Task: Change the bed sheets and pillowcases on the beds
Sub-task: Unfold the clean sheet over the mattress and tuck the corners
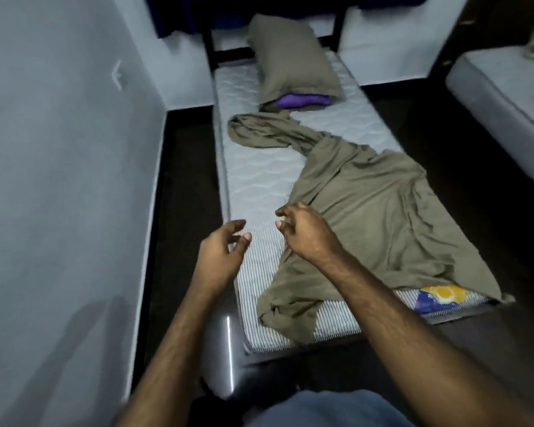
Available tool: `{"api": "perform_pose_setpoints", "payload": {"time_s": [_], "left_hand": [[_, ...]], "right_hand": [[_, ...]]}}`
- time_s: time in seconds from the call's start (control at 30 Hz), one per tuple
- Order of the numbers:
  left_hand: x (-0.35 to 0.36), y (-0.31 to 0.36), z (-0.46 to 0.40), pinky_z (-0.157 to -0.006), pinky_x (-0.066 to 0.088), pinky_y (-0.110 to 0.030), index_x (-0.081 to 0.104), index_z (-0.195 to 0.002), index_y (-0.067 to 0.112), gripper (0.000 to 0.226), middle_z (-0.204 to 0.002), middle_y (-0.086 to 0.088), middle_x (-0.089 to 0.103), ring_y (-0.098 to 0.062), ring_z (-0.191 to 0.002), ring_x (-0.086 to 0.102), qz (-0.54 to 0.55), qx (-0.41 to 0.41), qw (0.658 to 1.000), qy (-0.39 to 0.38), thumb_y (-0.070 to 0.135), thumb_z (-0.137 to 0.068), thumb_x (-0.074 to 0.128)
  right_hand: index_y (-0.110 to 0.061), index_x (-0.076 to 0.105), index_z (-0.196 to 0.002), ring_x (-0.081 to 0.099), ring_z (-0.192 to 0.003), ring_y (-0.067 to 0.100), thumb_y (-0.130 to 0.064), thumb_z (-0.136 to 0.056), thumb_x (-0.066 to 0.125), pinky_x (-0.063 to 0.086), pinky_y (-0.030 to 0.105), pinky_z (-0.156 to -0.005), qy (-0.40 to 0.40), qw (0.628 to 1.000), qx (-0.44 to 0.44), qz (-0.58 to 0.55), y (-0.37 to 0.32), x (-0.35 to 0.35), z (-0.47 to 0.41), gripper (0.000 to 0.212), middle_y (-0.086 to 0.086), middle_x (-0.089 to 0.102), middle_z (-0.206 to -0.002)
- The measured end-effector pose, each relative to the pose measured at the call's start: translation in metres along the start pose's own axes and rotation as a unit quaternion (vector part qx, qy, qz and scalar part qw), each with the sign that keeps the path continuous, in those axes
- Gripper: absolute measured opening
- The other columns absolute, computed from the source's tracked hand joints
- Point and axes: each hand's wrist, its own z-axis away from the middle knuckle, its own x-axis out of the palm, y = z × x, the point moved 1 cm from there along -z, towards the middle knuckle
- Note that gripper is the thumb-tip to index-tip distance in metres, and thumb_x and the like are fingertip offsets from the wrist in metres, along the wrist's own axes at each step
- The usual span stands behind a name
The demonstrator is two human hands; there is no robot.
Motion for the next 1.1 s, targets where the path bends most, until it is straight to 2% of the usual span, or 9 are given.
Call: {"api": "perform_pose_setpoints", "payload": {"time_s": [0.07,0.17,0.3,0.4,0.5,0.67,0.8,0.93,1.1], "left_hand": [[0.004,-0.011,-0.037,-0.09,0.053,-0.016,0.065,-0.131,0.015,0.036,-0.124,0.006,0.07,0.002,-0.098,0.067,-0.001,0.04,0.997,-0.064,0.024,-0.097,0.066],[0.005,-0.035,-0.082,-0.08,0.044,-0.002,0.065,-0.13,0.014,0.034,-0.123,0.008,0.069,0.011,-0.089,0.063,-0.022,0.099,0.981,-0.165,0.022,-0.097,0.067],[-0.014,-0.069,-0.124,-0.076,0.042,0.0,0.066,-0.129,0.013,0.034,-0.121,0.007,0.07,0.008,-0.089,0.063,-0.049,0.167,0.944,-0.279,0.023,-0.097,0.067],[-0.029,-0.083,-0.139,-0.078,0.045,-0.003,0.067,-0.127,0.012,0.033,-0.119,0.006,0.071,0.0,-0.089,0.064,-0.047,0.176,0.927,-0.328,0.023,-0.097,0.067],[-0.033,-0.093,-0.136,-0.084,0.051,-0.017,0.067,-0.127,0.012,0.032,-0.117,0.005,0.071,-0.005,-0.091,0.066,-0.029,0.17,0.915,-0.364,0.022,-0.096,0.067],[-0.024,-0.118,-0.111,-0.078,0.046,-0.005,0.066,-0.128,0.012,0.033,-0.118,0.0,0.072,-0.007,-0.092,0.066,-0.039,0.169,0.891,-0.42,0.022,-0.096,0.067],[-0.021,-0.145,-0.099,-0.093,0.054,-0.029,0.067,-0.127,0.013,0.034,-0.117,-0.001,0.073,-0.013,-0.096,0.069,-0.057,0.15,0.892,-0.423,0.023,-0.095,0.068],[-0.012,-0.177,-0.097,-0.096,0.055,-0.038,0.064,-0.13,0.015,0.037,-0.115,-0.003,0.072,-0.013,-0.1,0.069,-0.061,0.13,0.889,-0.436,0.024,-0.095,0.069],[0.024,-0.211,-0.108,-0.101,0.047,-0.03,0.044,-0.149,0.018,0.06,-0.131,-0.009,0.065,-0.021,-0.118,0.062,-0.08,0.141,0.871,-0.464,0.027,-0.095,0.069]], "right_hand": [[-0.013,0.067,-0.12,0.063,-0.106,0.029,-0.023,-0.097,0.061,0.051,0.037,-0.091,0.029,0.998,0.055,0.005,0.004,0.009,-0.009,0.027,0.011,0.063,-0.117],[-0.011,0.069,-0.114,0.064,-0.101,0.032,-0.018,-0.095,0.06,0.052,0.038,-0.087,0.086,0.985,0.152,0.006,0.005,0.031,-0.012,0.022,0.014,0.062,-0.112],[-0.008,0.069,-0.117,0.066,-0.1,0.035,-0.015,-0.094,0.062,0.053,0.039,-0.086,0.175,0.944,0.278,-0.022,-0.024,0.07,0.005,0.025,0.018,0.063,-0.113],[-0.009,0.068,-0.121,0.065,-0.102,0.034,-0.016,-0.096,0.061,0.052,0.04,-0.088,0.184,0.919,0.346,-0.032,-0.053,0.102,0.021,0.028,0.016,0.063,-0.116],[-0.013,0.068,-0.12,0.066,-0.1,0.033,-0.017,-0.094,0.061,0.054,0.043,-0.086,0.171,0.905,0.389,-0.029,-0.077,0.132,0.033,0.027,0.013,0.063,-0.116],[-0.016,0.067,-0.121,0.064,-0.104,0.034,-0.019,-0.093,0.06,0.046,0.047,-0.102,0.178,0.885,0.429,-0.031,-0.087,0.171,0.052,0.029,0.012,0.063,-0.115],[-0.013,0.066,-0.123,0.062,-0.105,0.035,-0.019,-0.095,0.059,0.049,0.04,-0.093,0.182,0.879,0.437,-0.058,-0.088,0.197,0.052,0.03,0.015,0.062,-0.118],[-0.012,0.066,-0.122,0.065,-0.103,0.037,-0.018,-0.094,0.059,0.052,0.045,-0.092,0.19,0.872,0.444,-0.084,-0.08,0.227,0.053,0.029,0.016,0.065,-0.117],[-0.005,0.061,-0.126,0.065,-0.109,0.034,-0.019,-0.094,0.064,0.05,0.036,-0.092,0.226,0.816,0.498,-0.185,-0.054,0.271,0.037,0.035,0.016,0.069,-0.117]]}}
